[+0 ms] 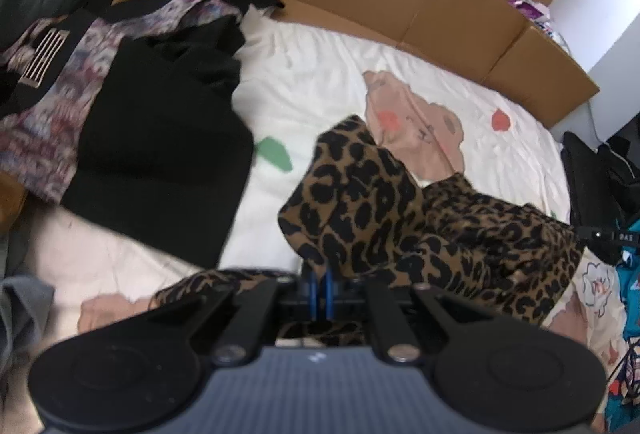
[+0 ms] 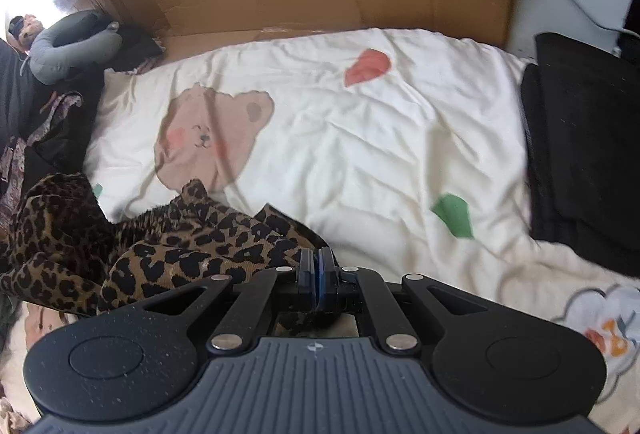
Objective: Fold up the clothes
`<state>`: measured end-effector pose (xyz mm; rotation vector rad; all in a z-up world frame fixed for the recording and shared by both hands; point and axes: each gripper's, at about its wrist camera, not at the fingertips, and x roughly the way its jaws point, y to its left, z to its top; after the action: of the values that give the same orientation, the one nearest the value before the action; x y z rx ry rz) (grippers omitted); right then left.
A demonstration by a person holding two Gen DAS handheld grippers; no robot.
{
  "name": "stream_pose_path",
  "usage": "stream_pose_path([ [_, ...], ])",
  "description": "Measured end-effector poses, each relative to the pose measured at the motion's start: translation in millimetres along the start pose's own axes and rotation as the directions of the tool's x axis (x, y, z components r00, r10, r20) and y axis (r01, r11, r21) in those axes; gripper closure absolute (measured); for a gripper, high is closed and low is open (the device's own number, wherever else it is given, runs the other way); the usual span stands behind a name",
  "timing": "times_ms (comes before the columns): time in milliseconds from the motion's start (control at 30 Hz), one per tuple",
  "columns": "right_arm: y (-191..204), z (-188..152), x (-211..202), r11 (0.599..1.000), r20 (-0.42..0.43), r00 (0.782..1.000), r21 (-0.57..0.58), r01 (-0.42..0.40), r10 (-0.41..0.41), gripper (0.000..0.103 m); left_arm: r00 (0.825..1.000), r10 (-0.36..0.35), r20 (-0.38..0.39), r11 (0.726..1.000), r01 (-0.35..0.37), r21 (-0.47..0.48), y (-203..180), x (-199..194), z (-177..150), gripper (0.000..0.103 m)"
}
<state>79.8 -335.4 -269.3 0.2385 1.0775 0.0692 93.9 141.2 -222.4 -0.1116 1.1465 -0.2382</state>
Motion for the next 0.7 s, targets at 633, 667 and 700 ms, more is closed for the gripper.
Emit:
stream_pose_path([
  [633, -22, -21, -25, 1.000, -0.020, 0.999, 0.006, 0.028, -0.027, 0.077, 0.988, 0.131, -0.079, 0.986, -0.138, -0.091, 52, -20, -26, 0.080],
  [667, -21, -18, -24, 1.000, -0.016, 1.000, 0.004, 0.023, -0.022, 0.071, 0.989, 0.130, -0.070, 0.986, -0.136, -0.095, 52, -18, -22, 0.074],
  [700, -19, -15, -23, 1.000, -0.009, 1.000, 0.002, 0.010, -0.010, 0.070, 0.990, 0.129, -0.061, 0.986, -0.135, -0.100, 52, -17, -17, 0.072],
])
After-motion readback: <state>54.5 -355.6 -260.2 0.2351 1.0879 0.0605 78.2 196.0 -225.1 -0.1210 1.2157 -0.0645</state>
